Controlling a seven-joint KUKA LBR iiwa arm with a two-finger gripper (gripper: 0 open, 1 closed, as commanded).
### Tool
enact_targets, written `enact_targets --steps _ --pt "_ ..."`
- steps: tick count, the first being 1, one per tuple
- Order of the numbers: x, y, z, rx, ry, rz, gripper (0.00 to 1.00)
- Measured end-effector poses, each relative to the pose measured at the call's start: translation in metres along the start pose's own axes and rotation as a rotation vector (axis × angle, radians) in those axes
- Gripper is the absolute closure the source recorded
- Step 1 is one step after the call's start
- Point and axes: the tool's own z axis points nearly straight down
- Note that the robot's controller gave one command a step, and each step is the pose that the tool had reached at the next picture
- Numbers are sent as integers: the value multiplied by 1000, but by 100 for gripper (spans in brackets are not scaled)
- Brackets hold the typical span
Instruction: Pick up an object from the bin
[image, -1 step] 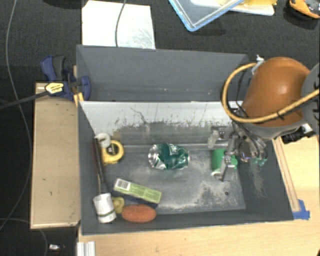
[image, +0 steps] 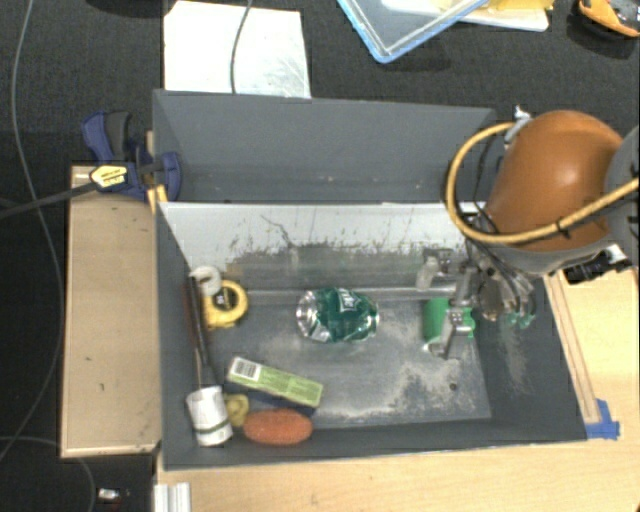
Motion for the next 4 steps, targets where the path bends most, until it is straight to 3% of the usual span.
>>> enact_targets --steps 1,2,3,4 --pt "-34 36 26 2 -10 -132 0" --pt "-54 76 53 -3 -2 -151 0" --pt "-56 106 103 -1 -13 -213 0" --pt "-60 92 149 -1 -12 -232 0"
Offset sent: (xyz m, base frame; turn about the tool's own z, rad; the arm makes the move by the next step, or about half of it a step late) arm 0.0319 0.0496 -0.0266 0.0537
